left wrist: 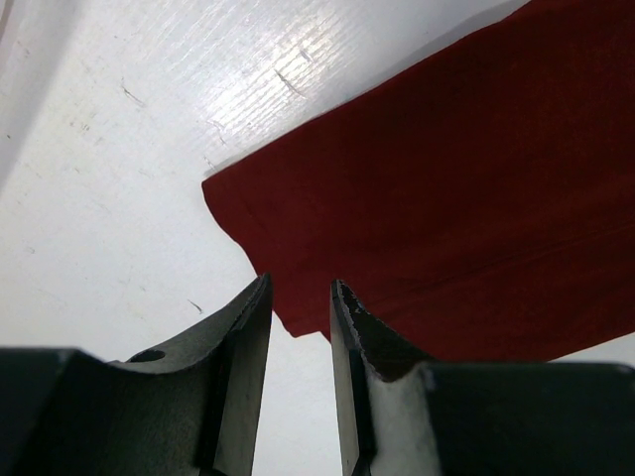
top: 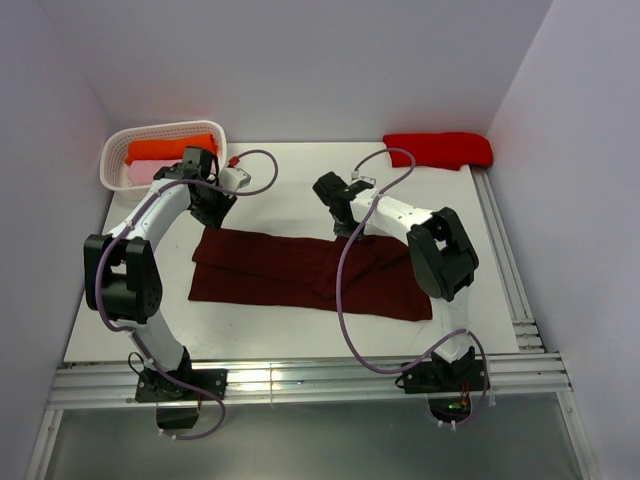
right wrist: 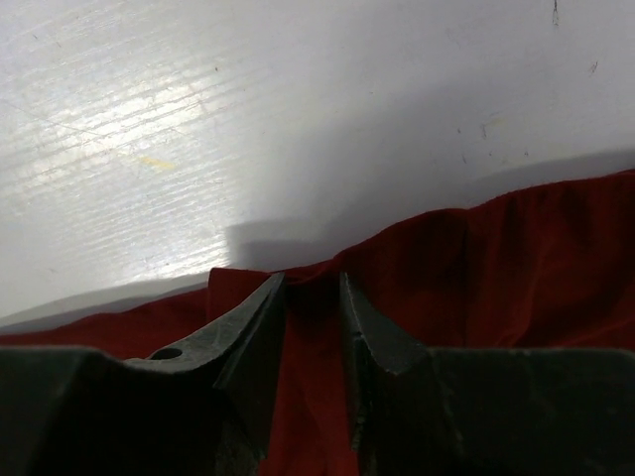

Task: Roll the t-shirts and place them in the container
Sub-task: Fold the tshirt

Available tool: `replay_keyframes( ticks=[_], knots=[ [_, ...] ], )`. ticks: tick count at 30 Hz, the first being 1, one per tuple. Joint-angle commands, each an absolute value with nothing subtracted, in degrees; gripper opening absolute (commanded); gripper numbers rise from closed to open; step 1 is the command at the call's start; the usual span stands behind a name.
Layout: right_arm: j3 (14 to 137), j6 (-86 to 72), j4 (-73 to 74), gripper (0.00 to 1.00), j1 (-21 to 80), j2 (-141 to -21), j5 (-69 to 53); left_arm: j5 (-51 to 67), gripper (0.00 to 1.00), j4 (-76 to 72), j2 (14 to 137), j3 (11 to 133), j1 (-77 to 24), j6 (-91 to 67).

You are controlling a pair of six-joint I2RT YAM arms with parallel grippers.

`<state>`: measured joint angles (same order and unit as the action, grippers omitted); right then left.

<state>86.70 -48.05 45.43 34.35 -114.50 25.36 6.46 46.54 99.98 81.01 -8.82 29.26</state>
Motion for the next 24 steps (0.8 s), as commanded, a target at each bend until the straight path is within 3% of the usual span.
replay_keyframes(
  ticks=[1, 5, 9, 13, 24],
  knots=[
    [86.57, -47.46, 46.32, 0.36, 34.45, -111.97, 26.63, 8.00, 0.35, 46.76, 99.49, 82.79, -8.70, 28.92],
    [85.87, -47.72, 46.41, 0.36, 34.54, -111.19, 27.07, 8.09, 0.35, 46.76, 99.23, 82.62, -8.70, 28.92],
    [84.30, -48.25, 46.58, 0.14, 34.80, -110.04, 27.51, 8.26, 0.35, 46.67, 99.23, 82.53, -8.70, 29.00],
    [81.05, -49.22, 45.79, 0.00, 34.81, -105.75, 28.04, 8.26, 0.35, 46.50, 99.40, 82.53, -8.70, 29.00],
    [67.52, -54.75, 44.74, 0.00, 37.00, -90.62, 29.88, 7.82, 0.35, 45.70, 99.40, 81.39, -8.70, 29.00]
  ],
)
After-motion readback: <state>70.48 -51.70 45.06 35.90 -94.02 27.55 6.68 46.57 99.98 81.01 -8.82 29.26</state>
